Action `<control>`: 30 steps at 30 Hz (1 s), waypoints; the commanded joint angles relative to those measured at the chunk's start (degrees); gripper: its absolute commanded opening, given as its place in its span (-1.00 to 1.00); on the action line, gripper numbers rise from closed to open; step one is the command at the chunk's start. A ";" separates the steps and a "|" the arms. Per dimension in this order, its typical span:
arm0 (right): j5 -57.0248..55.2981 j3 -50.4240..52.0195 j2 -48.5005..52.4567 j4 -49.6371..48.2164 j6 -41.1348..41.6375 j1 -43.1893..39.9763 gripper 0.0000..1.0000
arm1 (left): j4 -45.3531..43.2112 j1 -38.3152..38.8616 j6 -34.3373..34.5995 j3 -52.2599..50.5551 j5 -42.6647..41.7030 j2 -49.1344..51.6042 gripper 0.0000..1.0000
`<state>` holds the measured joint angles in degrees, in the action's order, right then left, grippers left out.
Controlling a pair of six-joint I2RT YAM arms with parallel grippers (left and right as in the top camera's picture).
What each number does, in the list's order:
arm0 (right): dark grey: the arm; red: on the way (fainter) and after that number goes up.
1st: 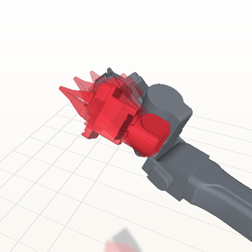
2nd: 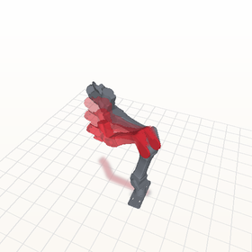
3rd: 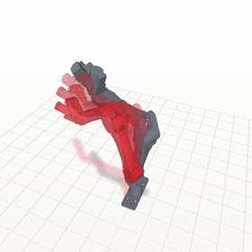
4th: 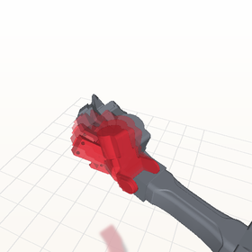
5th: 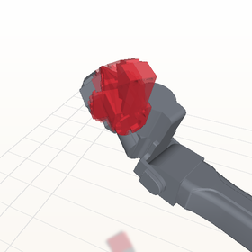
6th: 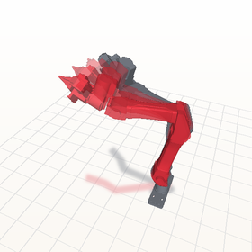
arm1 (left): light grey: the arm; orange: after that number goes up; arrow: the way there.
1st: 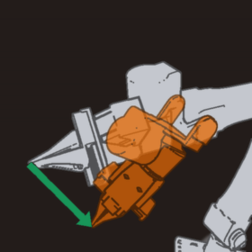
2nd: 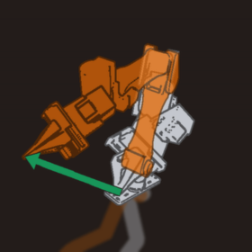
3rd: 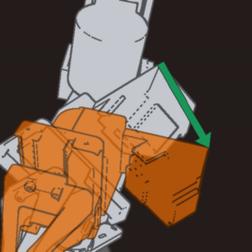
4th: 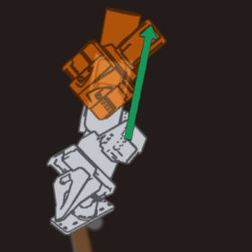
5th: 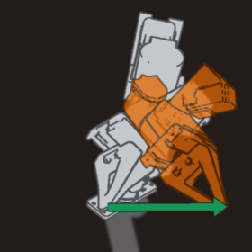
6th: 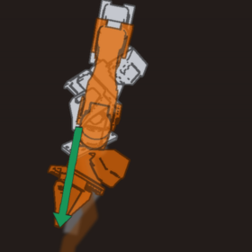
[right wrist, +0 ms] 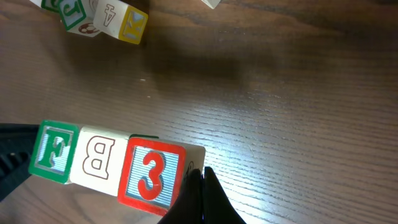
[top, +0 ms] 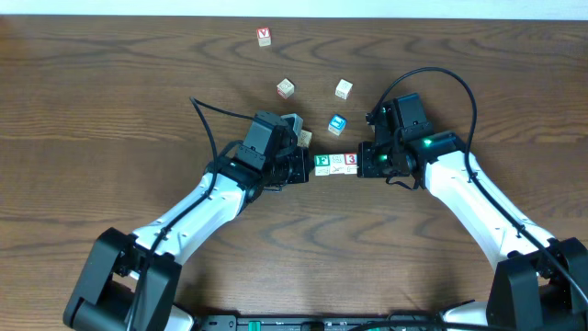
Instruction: Lift 3 blocks
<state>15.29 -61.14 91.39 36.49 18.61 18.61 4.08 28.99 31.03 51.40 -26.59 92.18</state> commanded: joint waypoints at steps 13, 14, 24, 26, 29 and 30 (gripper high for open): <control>8.74 -1.70 0.81 -1.11 -0.68 2.86 -0.98 | -1.18 2.86 -1.20 0.09 -4.81 2.01 -0.85; 8.74 -1.70 0.87 -1.11 -0.68 2.89 -0.98 | -1.18 2.86 -1.20 0.09 -4.81 2.01 -0.86; 8.72 -1.66 0.92 -1.07 -0.70 2.97 -0.98 | -1.53 2.86 -1.18 0.11 -4.79 2.01 -0.86; 8.70 -1.62 1.16 -1.07 -0.70 3.30 -0.97 | -1.55 2.86 -1.18 0.09 -4.81 2.01 -0.85; 8.11 -1.62 2.05 -1.11 -0.68 4.07 -0.97 | -1.51 2.86 -1.18 0.09 -4.81 2.03 -0.86; 8.11 -1.62 2.29 -1.14 -0.68 4.26 -0.98 | -1.51 2.86 -1.18 0.09 -4.81 2.03 -0.86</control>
<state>14.79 -61.14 92.44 36.21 18.61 19.14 3.90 29.36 31.03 51.40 -25.50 93.58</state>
